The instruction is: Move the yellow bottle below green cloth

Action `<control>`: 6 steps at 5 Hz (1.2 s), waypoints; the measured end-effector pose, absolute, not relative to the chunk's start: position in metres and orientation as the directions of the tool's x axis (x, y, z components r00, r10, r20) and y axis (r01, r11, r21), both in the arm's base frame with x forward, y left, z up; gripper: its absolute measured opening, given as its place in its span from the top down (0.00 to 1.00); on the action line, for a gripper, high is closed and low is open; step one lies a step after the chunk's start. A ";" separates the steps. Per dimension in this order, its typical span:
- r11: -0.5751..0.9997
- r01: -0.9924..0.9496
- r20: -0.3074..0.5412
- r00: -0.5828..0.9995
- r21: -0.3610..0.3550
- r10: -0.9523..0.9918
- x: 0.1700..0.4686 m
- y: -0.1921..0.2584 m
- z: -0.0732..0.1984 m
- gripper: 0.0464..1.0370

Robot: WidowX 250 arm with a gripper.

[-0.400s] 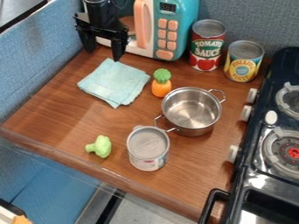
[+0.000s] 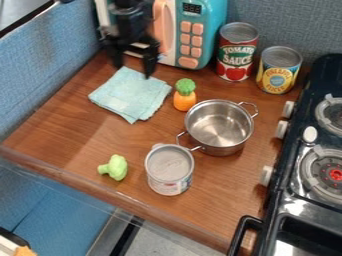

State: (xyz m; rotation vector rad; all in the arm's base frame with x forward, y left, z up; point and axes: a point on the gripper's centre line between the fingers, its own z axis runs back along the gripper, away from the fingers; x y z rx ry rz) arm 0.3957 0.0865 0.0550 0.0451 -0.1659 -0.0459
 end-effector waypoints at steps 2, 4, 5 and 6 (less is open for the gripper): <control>0.992 0.118 0.182 0.975 0.050 -0.126 0.408 0.047 0.062 0.04; 0.985 0.171 0.130 0.976 0.022 -0.173 0.421 0.027 0.035 0.04; 0.985 0.173 0.117 0.978 0.007 -0.172 0.425 0.026 0.028 0.04; 0.984 0.180 0.083 0.980 -0.014 -0.178 0.424 0.024 0.015 0.09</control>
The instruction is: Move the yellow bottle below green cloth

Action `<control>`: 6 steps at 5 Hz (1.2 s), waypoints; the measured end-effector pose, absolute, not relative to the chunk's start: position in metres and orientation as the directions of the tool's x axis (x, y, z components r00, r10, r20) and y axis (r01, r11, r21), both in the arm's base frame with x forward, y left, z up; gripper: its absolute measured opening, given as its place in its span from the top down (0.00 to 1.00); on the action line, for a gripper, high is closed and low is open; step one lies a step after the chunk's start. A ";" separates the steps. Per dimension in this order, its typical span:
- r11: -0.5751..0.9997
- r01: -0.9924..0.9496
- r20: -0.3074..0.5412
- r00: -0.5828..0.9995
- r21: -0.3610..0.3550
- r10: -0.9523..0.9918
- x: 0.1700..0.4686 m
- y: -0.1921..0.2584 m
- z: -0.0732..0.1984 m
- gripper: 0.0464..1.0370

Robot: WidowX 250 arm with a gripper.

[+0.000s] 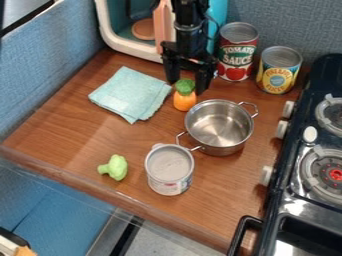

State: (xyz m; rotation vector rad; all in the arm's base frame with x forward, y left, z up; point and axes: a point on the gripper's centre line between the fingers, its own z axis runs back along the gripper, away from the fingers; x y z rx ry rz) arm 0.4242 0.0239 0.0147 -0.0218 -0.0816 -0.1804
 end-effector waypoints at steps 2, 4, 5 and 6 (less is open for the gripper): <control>0.980 0.199 0.076 0.977 -0.014 -0.197 0.423 0.024 0.013 0.45; 0.993 0.120 0.161 0.980 -0.001 -0.118 0.414 0.046 0.060 0.45; 0.999 0.045 0.143 0.989 -0.010 -0.043 0.385 0.069 0.066 0.45; 1.000 -0.013 0.111 0.994 0.005 0.013 0.346 0.089 0.068 0.45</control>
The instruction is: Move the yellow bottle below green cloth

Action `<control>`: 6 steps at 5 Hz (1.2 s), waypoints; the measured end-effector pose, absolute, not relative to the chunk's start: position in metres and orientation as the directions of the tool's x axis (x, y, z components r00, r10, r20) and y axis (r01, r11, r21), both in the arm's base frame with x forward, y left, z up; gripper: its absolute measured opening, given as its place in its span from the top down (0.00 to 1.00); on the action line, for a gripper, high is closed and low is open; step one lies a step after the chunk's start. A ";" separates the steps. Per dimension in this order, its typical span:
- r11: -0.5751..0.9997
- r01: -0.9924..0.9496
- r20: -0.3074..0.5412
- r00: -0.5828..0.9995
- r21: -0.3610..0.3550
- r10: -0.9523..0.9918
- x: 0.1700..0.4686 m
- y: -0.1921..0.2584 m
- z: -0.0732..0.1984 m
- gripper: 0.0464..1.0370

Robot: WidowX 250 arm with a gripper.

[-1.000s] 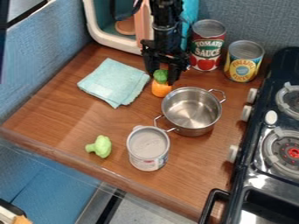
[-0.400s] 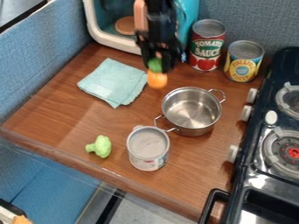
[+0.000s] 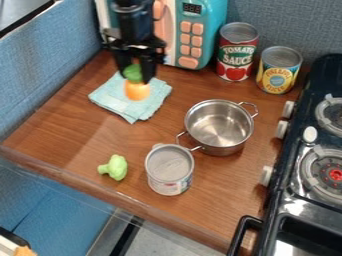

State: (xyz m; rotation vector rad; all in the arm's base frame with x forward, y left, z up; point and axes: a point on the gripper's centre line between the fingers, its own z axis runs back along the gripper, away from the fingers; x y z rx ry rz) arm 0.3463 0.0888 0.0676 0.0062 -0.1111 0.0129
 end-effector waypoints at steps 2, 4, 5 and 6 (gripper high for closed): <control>0.991 -0.120 0.049 0.992 0.057 0.117 0.281 0.132 0.043 0.45; 0.990 -0.140 0.014 0.990 0.028 0.140 0.268 0.146 0.019 0.45; 0.990 -0.141 0.007 0.990 0.026 0.141 0.267 0.147 0.017 0.45; 0.989 -0.145 -0.009 0.989 0.017 0.145 0.265 0.145 0.012 0.38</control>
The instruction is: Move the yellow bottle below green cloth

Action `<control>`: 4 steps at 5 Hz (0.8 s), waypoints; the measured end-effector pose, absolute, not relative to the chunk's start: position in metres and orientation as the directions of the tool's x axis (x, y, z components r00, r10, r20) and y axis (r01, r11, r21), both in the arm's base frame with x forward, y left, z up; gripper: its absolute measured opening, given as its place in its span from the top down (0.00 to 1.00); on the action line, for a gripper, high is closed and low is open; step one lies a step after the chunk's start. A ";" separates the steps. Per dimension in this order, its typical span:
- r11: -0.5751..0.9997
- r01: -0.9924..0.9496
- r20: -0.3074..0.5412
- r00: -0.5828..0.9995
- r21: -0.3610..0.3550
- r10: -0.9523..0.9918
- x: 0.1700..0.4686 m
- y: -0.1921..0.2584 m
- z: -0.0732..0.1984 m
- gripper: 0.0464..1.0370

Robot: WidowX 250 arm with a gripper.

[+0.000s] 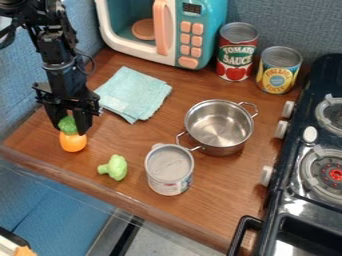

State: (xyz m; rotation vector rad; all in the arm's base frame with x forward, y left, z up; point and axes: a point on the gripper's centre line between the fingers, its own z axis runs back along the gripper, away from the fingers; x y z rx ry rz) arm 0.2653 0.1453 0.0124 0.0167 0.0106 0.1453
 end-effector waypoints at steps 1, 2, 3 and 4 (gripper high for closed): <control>0.990 -0.138 -0.012 0.990 0.015 0.138 0.265 0.145 0.012 0.09; 0.992 -0.125 -0.009 0.992 0.015 0.126 0.265 0.144 0.013 0.03; 0.994 -0.102 0.051 0.994 0.034 0.100 0.268 0.144 0.037 0.03; 0.998 -0.047 0.094 0.995 0.049 0.042 0.273 0.139 0.054 0.04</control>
